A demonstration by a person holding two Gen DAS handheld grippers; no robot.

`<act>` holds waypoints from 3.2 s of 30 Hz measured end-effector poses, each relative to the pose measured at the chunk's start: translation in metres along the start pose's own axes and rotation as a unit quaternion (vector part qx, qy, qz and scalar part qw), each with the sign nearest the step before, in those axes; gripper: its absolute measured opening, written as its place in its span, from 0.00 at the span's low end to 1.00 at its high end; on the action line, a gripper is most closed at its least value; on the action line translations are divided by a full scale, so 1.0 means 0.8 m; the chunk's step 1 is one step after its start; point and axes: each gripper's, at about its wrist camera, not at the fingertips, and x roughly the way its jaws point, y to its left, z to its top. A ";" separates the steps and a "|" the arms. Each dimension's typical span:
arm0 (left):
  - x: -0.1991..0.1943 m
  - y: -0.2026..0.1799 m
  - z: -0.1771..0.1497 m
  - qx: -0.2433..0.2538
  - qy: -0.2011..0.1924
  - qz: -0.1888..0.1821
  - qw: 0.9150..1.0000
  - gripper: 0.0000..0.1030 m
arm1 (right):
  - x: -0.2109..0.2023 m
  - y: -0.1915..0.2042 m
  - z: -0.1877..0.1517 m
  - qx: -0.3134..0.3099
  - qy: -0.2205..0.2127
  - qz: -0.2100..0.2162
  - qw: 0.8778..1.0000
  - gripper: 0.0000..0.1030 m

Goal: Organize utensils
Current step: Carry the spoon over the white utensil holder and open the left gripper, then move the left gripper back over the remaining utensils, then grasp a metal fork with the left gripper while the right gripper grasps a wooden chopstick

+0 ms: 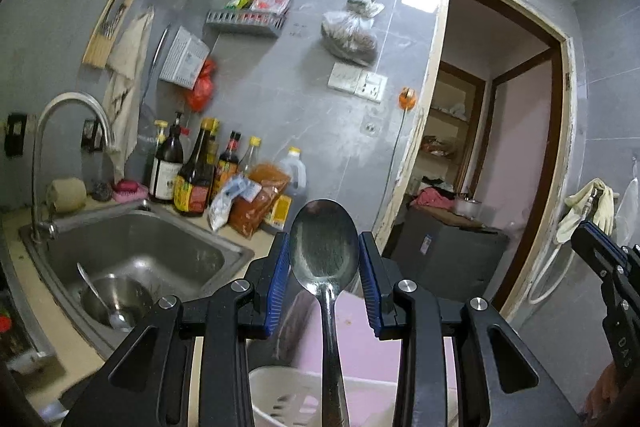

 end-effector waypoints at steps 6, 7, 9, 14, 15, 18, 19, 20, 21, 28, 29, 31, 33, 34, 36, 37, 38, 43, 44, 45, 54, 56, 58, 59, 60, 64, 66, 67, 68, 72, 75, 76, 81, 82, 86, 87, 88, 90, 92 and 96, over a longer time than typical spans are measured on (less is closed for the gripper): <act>0.014 0.011 -0.033 -0.006 0.042 0.004 0.999 0.28 | 0.007 0.009 -0.027 0.017 0.027 0.034 0.999 0.02; 0.014 0.012 -0.035 -0.009 0.046 0.002 0.999 0.29 | 0.006 0.009 -0.031 0.020 0.031 0.041 0.998 0.02; 0.014 0.015 -0.040 -0.015 0.059 -0.002 0.998 0.29 | 0.006 0.010 -0.039 0.024 0.042 0.054 0.997 0.02; 0.008 0.016 -0.043 -0.022 0.069 -0.012 0.997 0.30 | 0.004 -0.008 -0.055 0.080 0.069 0.082 0.991 0.05; 0.006 0.015 -0.043 -0.021 0.070 -0.012 0.997 0.32 | 0.002 -0.010 -0.058 0.087 0.070 0.083 0.990 0.06; -0.002 0.010 -0.041 -0.019 0.067 -0.013 0.998 0.46 | -0.007 -0.020 -0.065 0.101 0.073 0.085 0.989 0.23; -0.005 0.008 -0.040 -0.016 0.063 -0.011 0.998 0.48 | -0.011 -0.023 -0.067 0.105 0.073 0.086 0.988 0.25; -0.008 0.004 -0.038 -0.011 0.060 -0.011 0.998 0.48 | -0.016 -0.028 -0.068 0.110 0.073 0.086 0.988 0.25; -0.011 0.001 -0.037 -0.008 0.060 -0.013 0.998 0.48 | -0.019 -0.031 -0.069 0.113 0.073 0.085 0.987 0.25; -0.041 -0.045 -0.029 0.023 0.036 -0.030 0.999 0.73 | -0.060 -0.074 -0.068 0.148 0.046 0.050 0.987 0.59; -0.045 -0.054 -0.027 0.030 0.031 -0.034 0.999 0.75 | -0.067 -0.080 -0.067 0.153 0.039 0.043 0.986 0.65; -0.054 -0.071 -0.026 0.044 0.021 -0.041 0.998 0.88 | -0.083 -0.093 -0.065 0.161 0.025 0.028 0.986 0.71; -0.066 -0.092 -0.027 0.060 0.006 -0.051 0.997 0.97 | -0.099 -0.106 -0.064 0.172 0.015 0.013 0.985 0.78; -0.073 -0.104 -0.028 0.070 -0.003 -0.057 0.996 0.98 | -0.108 -0.113 -0.065 0.177 0.011 0.005 0.984 0.84; -0.079 -0.123 -0.032 0.087 -0.009 -0.070 0.994 0.98 | -0.122 -0.124 -0.067 0.183 0.004 -0.009 0.983 0.97; -0.081 -0.134 -0.035 0.097 -0.007 -0.080 0.992 0.98 | -0.130 -0.129 -0.069 0.185 0.002 -0.018 0.983 1.00; -0.082 -0.141 -0.037 0.103 -0.005 -0.085 0.991 0.98 | -0.136 -0.133 -0.072 0.185 0.001 -0.024 0.982 1.00; -0.081 -0.181 -0.060 0.122 0.013 -0.125 0.985 0.98 | -0.161 -0.155 -0.090 0.189 0.011 -0.052 0.980 1.00; -0.079 -0.189 -0.066 0.124 0.020 -0.133 0.983 0.98 | -0.163 -0.158 -0.093 0.191 0.013 -0.056 0.980 1.00; -0.077 -0.195 -0.071 0.127 0.025 -0.137 0.982 0.98 | -0.168 -0.163 -0.099 0.193 0.017 -0.063 0.979 1.00; -0.051 -0.243 -0.122 0.160 0.083 -0.158 0.971 0.98 | -0.176 -0.188 -0.149 0.194 0.055 -0.091 0.975 1.00; -0.040 -0.250 -0.135 0.167 0.110 -0.163 0.966 0.98 | -0.172 -0.193 -0.163 0.196 0.072 -0.090 0.974 1.00; -0.031 -0.256 -0.145 0.173 0.132 -0.165 0.962 0.98 | -0.166 -0.198 -0.175 0.199 0.089 -0.084 0.972 1.00; -0.026 -0.259 -0.151 0.175 0.144 -0.165 0.960 0.98 | -0.162 -0.200 -0.182 0.201 0.100 -0.077 0.971 1.00; -0.018 -0.262 -0.156 0.176 0.160 -0.166 0.957 0.98 | -0.158 -0.202 -0.191 0.206 0.113 -0.068 0.970 1.00; 0.001 -0.269 -0.177 0.179 0.206 -0.171 0.947 0.98 | -0.138 -0.212 -0.218 0.227 0.164 -0.037 0.959 0.88; 0.008 -0.272 -0.187 0.178 0.225 -0.174 0.942 0.97 | -0.127 -0.214 -0.231 0.233 0.193 -0.021 0.953 0.79; 0.013 -0.273 -0.192 0.179 0.234 -0.175 0.939 0.96 | -0.120 -0.214 -0.238 0.237 0.208 -0.012 0.949 0.76; 0.019 -0.276 -0.198 0.180 0.248 -0.178 0.935 0.92 | -0.116 -0.215 -0.243 0.242 0.219 -0.003 0.945 0.70; 0.044 -0.281 -0.215 0.180 0.302 -0.185 0.918 0.70 | -0.096 -0.210 -0.268 0.250 0.270 0.036 0.929 0.51; 0.066 -0.282 -0.227 0.168 0.344 -0.188 0.905 0.58 | -0.083 -0.207 -0.283 0.262 0.301 0.065 0.915 0.42; 0.072 -0.282 -0.229 0.165 0.353 -0.188 0.902 0.54 | -0.080 -0.206 -0.287 0.265 0.311 0.074 0.910 0.39; 0.103 -0.288 -0.245 0.154 0.415 -0.187 0.877 0.39 | -0.063 -0.205 -0.299 0.278 0.345 0.108 0.890 0.30; 0.108 -0.290 -0.248 0.154 0.425 -0.184 0.873 0.36 | -0.059 -0.204 -0.302 0.281 0.352 0.113 0.886 0.29; 0.127 -0.288 -0.255 0.142 0.453 -0.176 0.862 0.30 | -0.051 -0.201 -0.307 0.284 0.367 0.127 0.877 0.28; 0.131 -0.286 -0.256 0.136 0.459 -0.175 0.860 0.27 | -0.047 -0.201 -0.306 0.283 0.369 0.131 0.875 0.28; 0.136 -0.283 -0.256 0.129 0.464 -0.173 0.859 0.23 | -0.046 -0.200 -0.307 0.283 0.372 0.134 0.874 0.28; 0.142 -0.277 -0.254 0.115 0.470 -0.171 0.858 0.16 | -0.039 -0.197 -0.308 0.281 0.377 0.138 0.872 0.27; 0.145 -0.270 -0.253 0.104 0.475 -0.170 0.857 0.10 | -0.034 -0.193 -0.310 0.276 0.386 0.141 0.869 0.25; 0.148 -0.257 -0.251 0.078 0.482 -0.168 0.857 0.06 | -0.024 -0.187 -0.310 0.267 0.401 0.144 0.865 0.22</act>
